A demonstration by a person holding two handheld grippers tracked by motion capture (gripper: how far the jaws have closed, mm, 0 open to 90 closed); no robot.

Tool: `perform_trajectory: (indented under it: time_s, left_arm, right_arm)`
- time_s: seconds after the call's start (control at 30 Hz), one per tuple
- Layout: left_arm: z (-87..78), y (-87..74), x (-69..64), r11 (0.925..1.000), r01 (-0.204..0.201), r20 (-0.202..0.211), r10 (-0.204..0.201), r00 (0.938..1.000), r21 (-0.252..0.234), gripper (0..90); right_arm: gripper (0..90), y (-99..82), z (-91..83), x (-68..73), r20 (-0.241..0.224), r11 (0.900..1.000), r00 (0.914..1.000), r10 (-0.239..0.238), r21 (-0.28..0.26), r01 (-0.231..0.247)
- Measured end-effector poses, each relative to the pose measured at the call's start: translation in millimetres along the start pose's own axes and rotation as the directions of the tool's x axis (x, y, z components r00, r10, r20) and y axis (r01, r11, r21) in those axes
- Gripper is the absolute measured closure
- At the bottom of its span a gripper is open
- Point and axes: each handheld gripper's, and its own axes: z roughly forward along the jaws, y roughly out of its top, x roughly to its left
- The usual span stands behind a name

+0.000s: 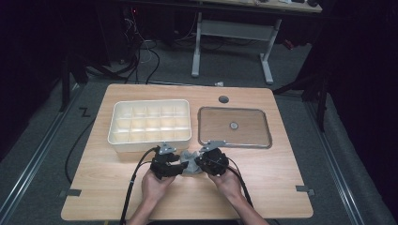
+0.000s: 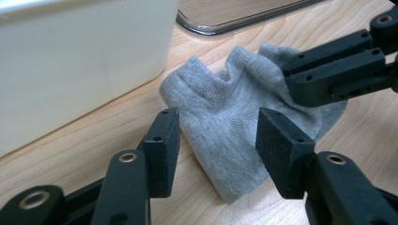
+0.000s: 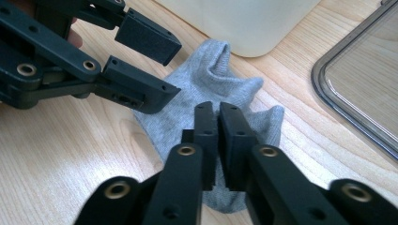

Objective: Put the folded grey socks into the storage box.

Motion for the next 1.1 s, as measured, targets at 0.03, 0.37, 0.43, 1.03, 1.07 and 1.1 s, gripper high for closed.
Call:
perform_trajectory:
  time_s: [0.03,0.37,0.43,1.03,1.07,1.1]
  left_arm:
    - [0.0,-0.1,-0.4,1.0000,0.000,0.001,0.000,1.0000,-0.001,50.4]
    - [9.7,-13.2,-1.4,0.9982,-0.041,-0.060,0.043,0.9973,0.044,53.4]
    - [10.2,-15.1,-1.5,0.9973,-0.049,-0.065,0.053,0.9965,0.055,53.2]
    - [12.4,-17.3,-3.4,0.9946,-0.082,-0.089,0.087,0.9922,0.064,44.7]
    - [11.9,-17.3,-3.3,0.9943,-0.083,-0.091,0.089,0.9919,0.067,44.3]
    - [11.5,-17.4,-3.3,0.9943,-0.083,-0.093,0.089,0.9917,0.068,44.1]
  right_arm:
    - [88.1,-1.4,-1.2,-0.1,0.002,0.9999,1.0000,-0.004,-0.013,0.004]
    - [87.8,-16.3,0.3,-4.6,0.041,0.9999,0.9992,0.002,-0.016,-0.001]
    - [87.7,-20.8,1.6,-7.3,0.043,0.9997,0.9988,0.024,-0.008,-0.024]
    - [86.1,-40.7,10.5,-15.4,0.066,0.9990,0.9970,0.040,-0.022,-0.039]
    - [85.8,-40.2,10.4,-15.0,0.072,0.9992,0.9967,0.038,-0.016,-0.037]
    - [85.6,-39.9,10.9,-14.5,0.073,0.9992,0.9967,0.036,-0.019,-0.034]
